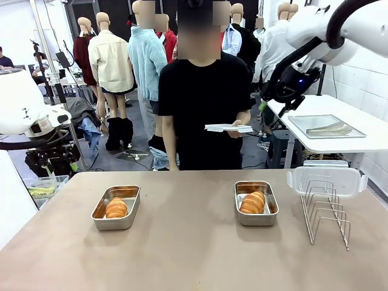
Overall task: Place the bread in airtight containers.
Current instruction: Pick up one Airtight Container lid and hand it to the human.
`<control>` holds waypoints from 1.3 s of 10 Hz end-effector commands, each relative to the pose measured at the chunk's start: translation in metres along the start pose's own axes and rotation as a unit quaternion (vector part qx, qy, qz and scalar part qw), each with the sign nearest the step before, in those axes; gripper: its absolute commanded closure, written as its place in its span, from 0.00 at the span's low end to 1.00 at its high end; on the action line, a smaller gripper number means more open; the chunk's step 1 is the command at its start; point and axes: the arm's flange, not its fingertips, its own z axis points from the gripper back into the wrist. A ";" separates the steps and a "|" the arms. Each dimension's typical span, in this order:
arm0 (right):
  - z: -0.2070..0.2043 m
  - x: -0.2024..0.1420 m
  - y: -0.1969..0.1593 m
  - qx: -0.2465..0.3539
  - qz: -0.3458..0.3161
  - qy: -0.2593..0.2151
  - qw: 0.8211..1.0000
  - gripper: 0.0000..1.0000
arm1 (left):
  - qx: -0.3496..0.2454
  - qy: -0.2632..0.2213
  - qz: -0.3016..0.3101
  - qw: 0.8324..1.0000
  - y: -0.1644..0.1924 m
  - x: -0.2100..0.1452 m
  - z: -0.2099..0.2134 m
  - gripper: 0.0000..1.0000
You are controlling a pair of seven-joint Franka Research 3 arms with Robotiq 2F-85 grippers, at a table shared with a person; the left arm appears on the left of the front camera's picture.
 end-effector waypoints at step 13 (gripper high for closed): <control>0.036 -0.137 -0.046 -0.075 0.165 0.109 0.977 0.15 | 0.000 0.000 0.000 1.000 0.001 0.000 0.001 0.18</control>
